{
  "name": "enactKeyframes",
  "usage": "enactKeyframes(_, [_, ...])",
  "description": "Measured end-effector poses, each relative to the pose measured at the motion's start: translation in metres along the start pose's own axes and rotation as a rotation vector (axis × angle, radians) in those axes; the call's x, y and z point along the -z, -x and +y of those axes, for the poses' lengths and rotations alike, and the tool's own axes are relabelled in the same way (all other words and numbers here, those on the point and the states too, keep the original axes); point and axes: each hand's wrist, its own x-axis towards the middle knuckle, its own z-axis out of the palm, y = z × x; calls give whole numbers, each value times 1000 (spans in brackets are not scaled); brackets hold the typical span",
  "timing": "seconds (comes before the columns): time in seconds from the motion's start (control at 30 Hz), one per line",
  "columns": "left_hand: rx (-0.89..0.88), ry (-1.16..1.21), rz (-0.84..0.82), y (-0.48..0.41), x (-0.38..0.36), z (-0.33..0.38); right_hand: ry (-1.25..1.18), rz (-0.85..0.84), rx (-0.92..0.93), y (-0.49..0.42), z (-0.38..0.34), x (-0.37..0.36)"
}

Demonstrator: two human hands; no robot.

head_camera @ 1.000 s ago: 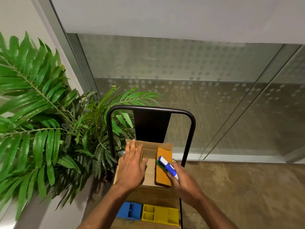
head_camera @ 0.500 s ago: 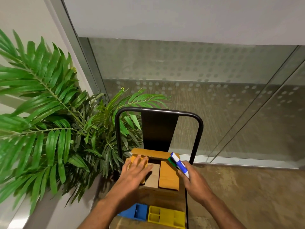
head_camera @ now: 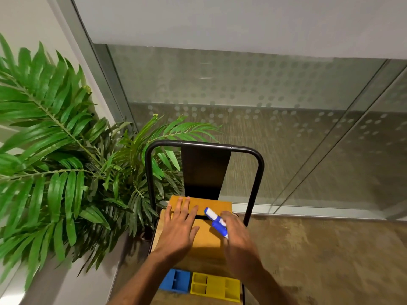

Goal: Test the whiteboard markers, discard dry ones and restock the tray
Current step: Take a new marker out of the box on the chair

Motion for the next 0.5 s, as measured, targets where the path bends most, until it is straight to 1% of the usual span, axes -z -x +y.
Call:
enactKeyframes(0.1, [30, 57, -38, 3, -11, 1, 103, -36, -4, 1, -2, -15])
enactKeyframes(0.17, [46, 48, -66, 5, -14, 2, 138, -76, -15, -1, -2, -23])
enactKeyframes(0.37, [83, 63, -133, 8, -23, 1, 150, -130, -10, -6, -3, -32])
enactKeyframes(0.5, [83, 120, -125, 12, -22, -3, 159, -176, -90, -12, -12, -27])
